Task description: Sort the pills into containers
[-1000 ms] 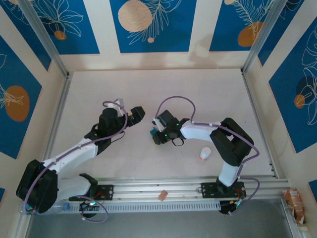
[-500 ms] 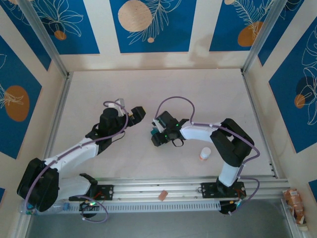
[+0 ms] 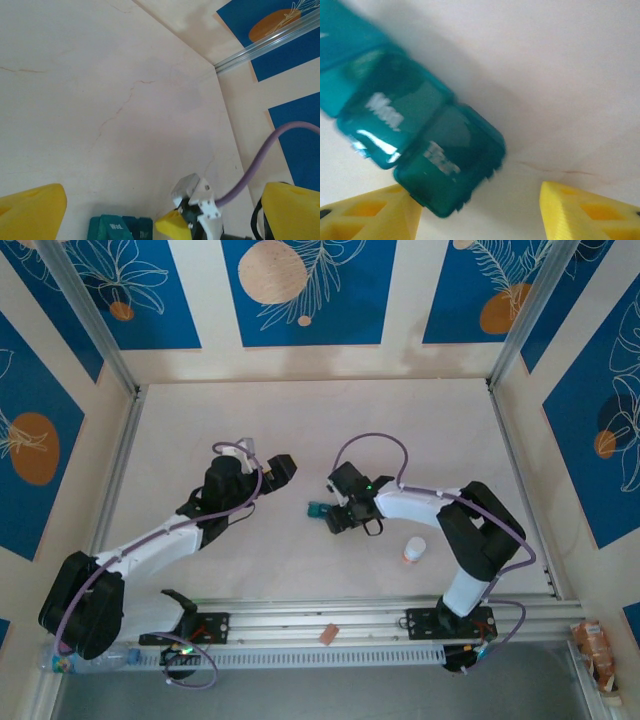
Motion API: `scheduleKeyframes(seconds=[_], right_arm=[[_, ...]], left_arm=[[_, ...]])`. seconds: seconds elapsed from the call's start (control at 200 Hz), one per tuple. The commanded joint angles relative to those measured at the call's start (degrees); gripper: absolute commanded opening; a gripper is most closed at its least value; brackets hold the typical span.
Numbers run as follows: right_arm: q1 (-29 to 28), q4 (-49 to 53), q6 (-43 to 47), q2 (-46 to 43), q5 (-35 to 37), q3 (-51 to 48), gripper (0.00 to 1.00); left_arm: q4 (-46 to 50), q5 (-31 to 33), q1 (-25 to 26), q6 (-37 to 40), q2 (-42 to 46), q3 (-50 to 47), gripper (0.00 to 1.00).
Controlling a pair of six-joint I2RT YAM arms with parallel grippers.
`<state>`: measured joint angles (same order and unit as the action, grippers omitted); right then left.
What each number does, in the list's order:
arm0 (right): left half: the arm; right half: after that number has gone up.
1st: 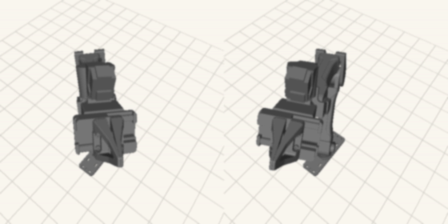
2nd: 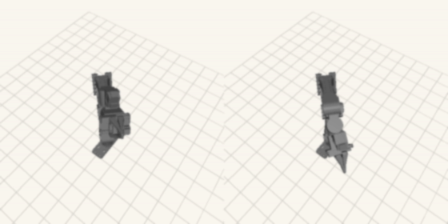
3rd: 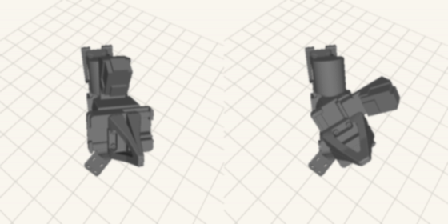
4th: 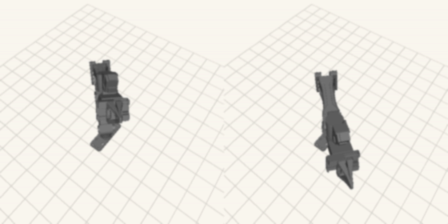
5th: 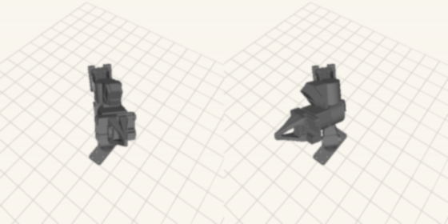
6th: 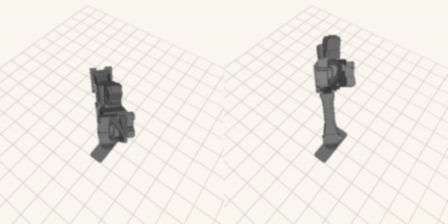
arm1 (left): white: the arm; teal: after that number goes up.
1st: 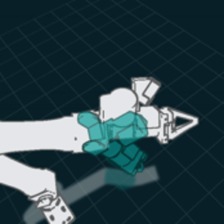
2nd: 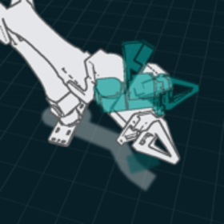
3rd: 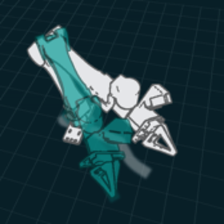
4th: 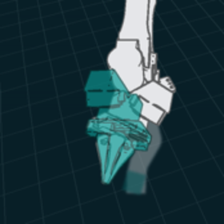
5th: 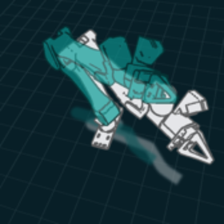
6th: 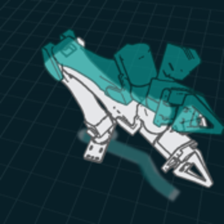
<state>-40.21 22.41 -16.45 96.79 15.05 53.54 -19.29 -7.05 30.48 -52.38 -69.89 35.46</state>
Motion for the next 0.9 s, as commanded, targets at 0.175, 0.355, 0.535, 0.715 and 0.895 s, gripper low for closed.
scheduleKeyframes(seconds=[0.175, 0.355, 0.535, 0.715, 0.895], right_arm=[[6.1, 5.0, -0.7, -2.9, -1.7, 5.6, 0.62], [8.1, 5.5, -3.0, -7.0, -6.8, 6.0, 0.62], [10.5, 4.6, -4.4, -5.8, -12.0, 7.6, 0.62], [10.2, 5.8, -3.6, -0.4, -12.9, 11.7, 0.62], [8.7, 6.0, -3.0, 2.8, -11.5, 12.5, 0.62]], left_arm=[[0.5, -1.6, -0.6, 1.3, -0.2, 2.5, 1.00], [7.0, -2.4, -0.5, 5.3, -1.1, 4.9, 1.00], [16.6, -3.9, -0.4, 11.9, -4.0, 9.0, 1.00], [28.0, -1.8, 0.5, 21.9, -6.8, 13.0, 1.00], [34.4, 2.2, 2.5, 29.1, -8.3, 15.2, 1.00]])
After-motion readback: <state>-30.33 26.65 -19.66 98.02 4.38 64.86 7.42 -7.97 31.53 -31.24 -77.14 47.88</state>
